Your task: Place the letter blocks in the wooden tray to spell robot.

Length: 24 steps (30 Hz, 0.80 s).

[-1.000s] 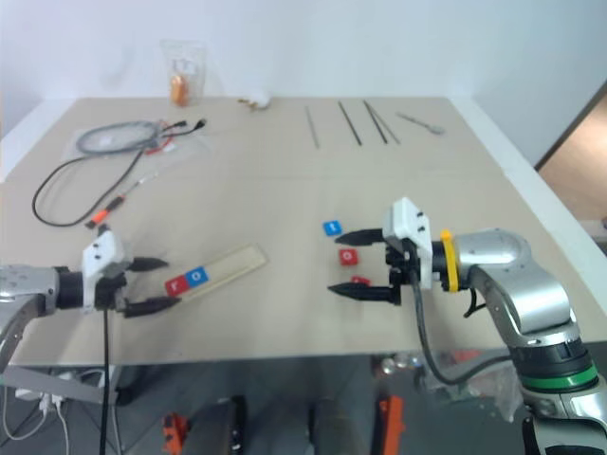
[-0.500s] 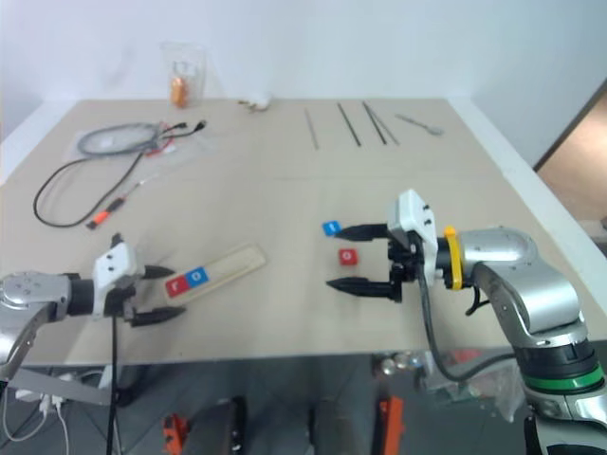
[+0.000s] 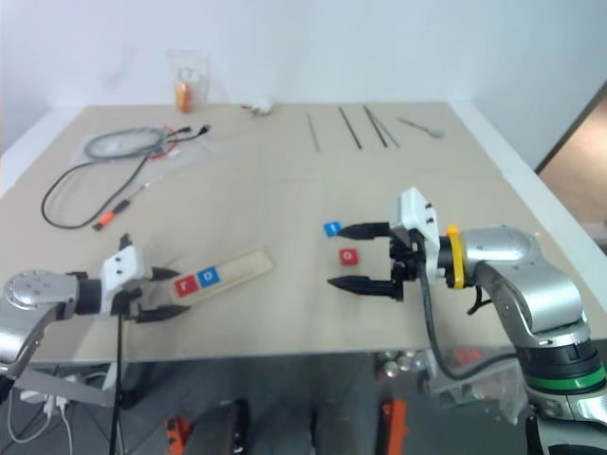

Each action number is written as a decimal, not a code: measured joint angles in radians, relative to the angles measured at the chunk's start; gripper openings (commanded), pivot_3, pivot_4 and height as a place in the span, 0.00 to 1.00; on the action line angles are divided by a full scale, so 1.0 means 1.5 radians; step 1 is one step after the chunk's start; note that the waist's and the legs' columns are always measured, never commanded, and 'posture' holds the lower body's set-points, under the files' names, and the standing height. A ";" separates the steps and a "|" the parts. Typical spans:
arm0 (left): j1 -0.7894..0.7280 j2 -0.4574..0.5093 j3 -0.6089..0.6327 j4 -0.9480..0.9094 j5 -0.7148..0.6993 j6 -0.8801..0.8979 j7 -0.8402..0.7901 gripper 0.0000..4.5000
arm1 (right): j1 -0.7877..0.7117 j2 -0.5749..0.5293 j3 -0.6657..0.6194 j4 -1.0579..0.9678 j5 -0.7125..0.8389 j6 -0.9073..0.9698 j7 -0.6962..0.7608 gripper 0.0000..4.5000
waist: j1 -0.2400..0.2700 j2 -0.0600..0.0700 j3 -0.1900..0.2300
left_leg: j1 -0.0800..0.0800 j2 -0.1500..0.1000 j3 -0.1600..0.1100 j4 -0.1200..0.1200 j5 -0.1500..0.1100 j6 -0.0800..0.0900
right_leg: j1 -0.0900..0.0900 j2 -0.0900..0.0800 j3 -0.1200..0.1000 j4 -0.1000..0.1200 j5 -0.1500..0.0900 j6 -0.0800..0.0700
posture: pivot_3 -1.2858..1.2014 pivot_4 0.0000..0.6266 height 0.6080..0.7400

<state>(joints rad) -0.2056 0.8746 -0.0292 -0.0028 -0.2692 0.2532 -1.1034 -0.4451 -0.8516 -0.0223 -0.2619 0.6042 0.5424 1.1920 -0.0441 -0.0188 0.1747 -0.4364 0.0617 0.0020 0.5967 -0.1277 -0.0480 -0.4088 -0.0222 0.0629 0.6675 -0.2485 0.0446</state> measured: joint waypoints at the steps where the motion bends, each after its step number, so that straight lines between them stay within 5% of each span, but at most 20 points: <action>1: -0.012 -0.006 -0.007 0.016 0.002 -0.010 -0.001 0.71 | 0.000 0.000 0.000 0.000 0.000 0.000 0.000 1.00 | 0.001 0.001 -0.001 | 0.000 0.000 0.000 0.000 0.000 0.000 | 0.000 0.000 -0.001 0.000 0.000 0.000 | 0.52 0.24 1.00; 14: -0.245 -0.054 -0.069 0.344 0.027 -0.137 -0.222 0.71 | -0.026 -0.009 0.002 0.002 -0.001 -0.002 0.017 1.00 | 0.008 -0.002 0.001 | -0.004 0.000 0.002 0.003 0.000 0.000 | -0.001 -0.004 -0.004 -0.002 0.002 -0.003 | 0.52 0.24 1.00; 24: -0.463 -0.129 -0.130 0.598 0.126 -0.294 -0.325 0.71 | 0.011 -0.020 -0.021 -0.028 0.008 0.019 -0.004 1.00 | 0.016 -0.003 0.001 | -0.016 0.000 -0.003 0.003 -0.002 0.007 | -0.011 0.001 -0.005 0.001 0.002 0.006 | 0.52 0.24 1.00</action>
<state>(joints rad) -0.8997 0.6807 -0.2236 0.8948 -0.0804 -0.1878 -1.5902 -0.4279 -0.8819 -0.0537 -0.3035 0.6166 0.5705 1.1858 -0.0207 -0.0226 0.1763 -0.4603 0.0623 -0.0020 0.6009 -0.1312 -0.0374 -0.4246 -0.0202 0.0559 0.6690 -0.2461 0.0541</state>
